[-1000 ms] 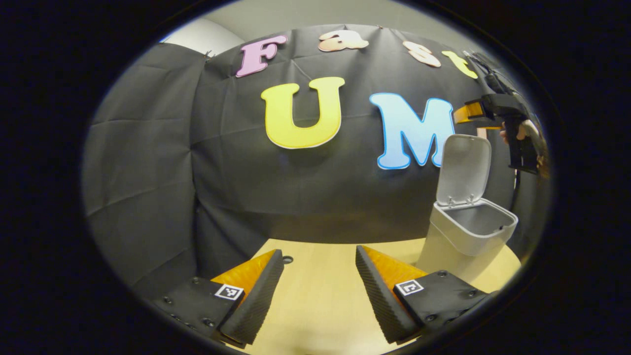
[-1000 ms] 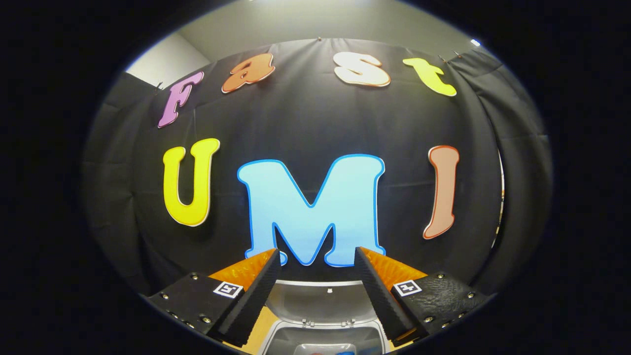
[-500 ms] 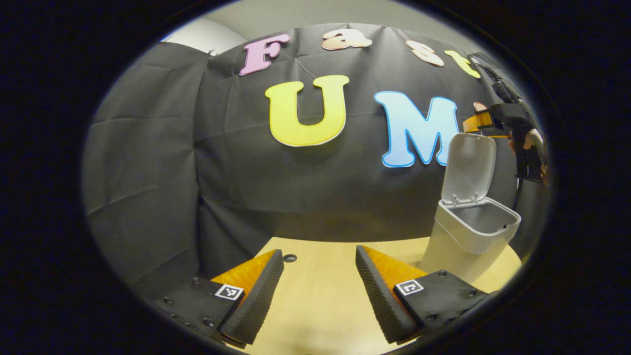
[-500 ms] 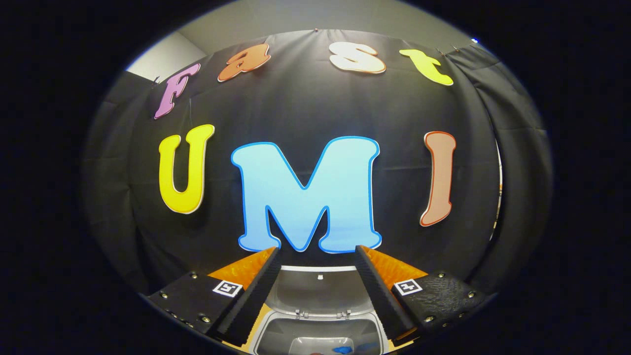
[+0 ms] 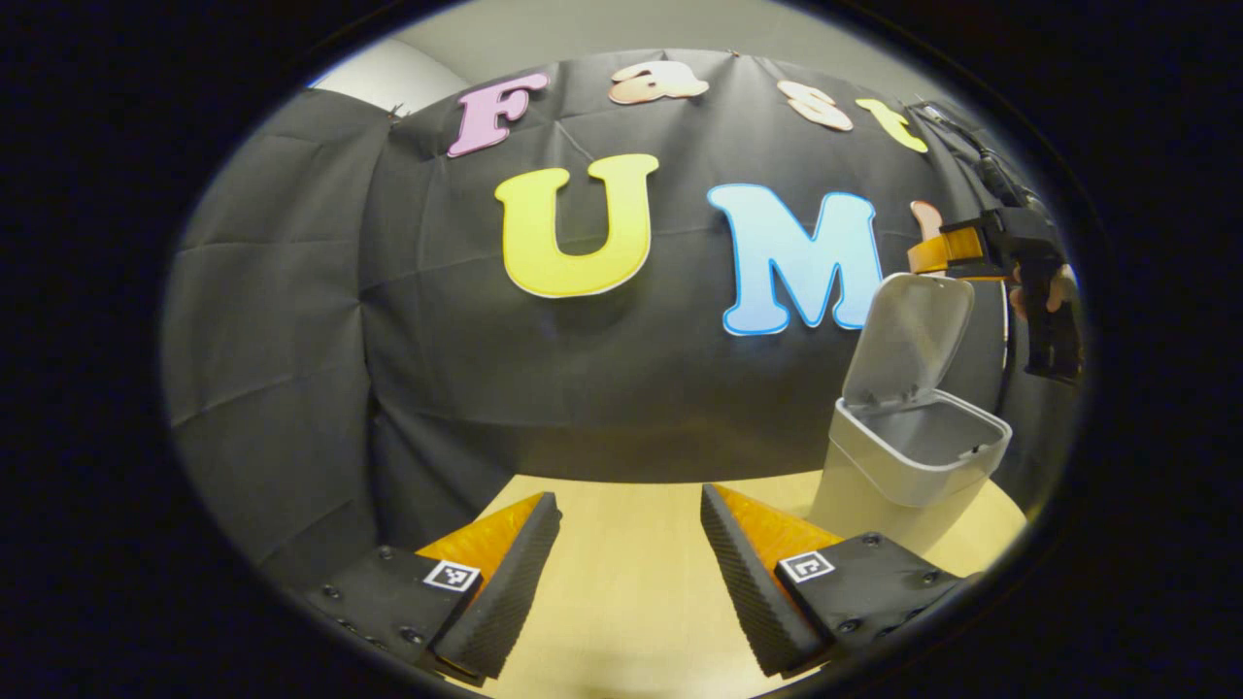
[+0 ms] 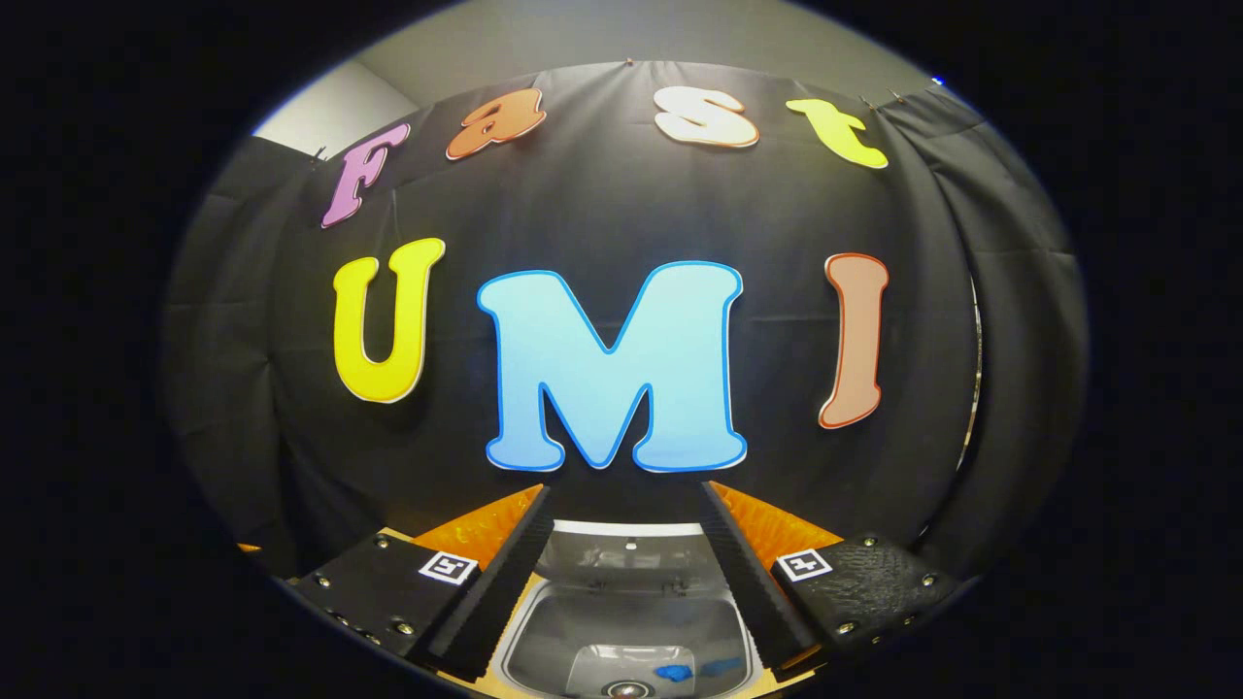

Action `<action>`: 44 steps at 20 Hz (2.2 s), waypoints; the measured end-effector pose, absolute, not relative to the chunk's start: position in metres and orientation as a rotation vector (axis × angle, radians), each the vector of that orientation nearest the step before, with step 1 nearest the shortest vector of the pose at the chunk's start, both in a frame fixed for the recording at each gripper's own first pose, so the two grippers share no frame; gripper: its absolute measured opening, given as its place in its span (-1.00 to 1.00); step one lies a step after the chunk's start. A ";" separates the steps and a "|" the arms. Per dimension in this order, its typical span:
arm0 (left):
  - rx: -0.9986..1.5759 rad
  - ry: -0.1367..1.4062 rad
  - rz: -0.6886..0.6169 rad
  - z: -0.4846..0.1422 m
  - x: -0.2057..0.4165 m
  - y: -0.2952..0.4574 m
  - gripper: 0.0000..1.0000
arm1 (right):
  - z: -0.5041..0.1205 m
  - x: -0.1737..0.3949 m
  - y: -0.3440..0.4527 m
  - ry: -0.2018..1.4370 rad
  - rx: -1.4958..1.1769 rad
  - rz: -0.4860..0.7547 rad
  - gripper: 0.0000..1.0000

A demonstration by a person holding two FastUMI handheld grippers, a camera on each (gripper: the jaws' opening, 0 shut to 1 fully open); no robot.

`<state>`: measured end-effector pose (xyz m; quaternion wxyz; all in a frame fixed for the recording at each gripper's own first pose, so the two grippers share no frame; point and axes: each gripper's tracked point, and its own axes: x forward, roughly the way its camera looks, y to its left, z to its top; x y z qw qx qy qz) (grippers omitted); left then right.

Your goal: Press the lid of the desktop garbage bin to open it, pick up the crumpled paper on the desktop and throw it into the bin, then pick up the pop can on the desktop and drop it into the bin, and finally close the garbage bin lid.

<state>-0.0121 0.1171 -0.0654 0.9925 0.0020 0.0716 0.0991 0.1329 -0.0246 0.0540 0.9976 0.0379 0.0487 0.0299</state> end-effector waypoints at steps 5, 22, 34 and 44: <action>0.006 0.143 0.172 -0.064 -0.011 0.104 1.00 | 0.018 0.115 -0.025 0.187 0.100 0.062 0.92; 0.014 0.164 0.166 -0.069 -0.009 0.102 1.00 | -0.094 0.081 -0.026 0.403 0.131 0.045 0.93; 0.007 0.171 0.142 -0.072 0.000 0.089 1.00 | -0.104 0.076 -0.024 0.324 0.080 0.041 0.96; 0.010 0.174 0.119 -0.072 0.003 0.077 1.00 | -0.111 0.076 -0.023 0.268 0.079 0.032 0.98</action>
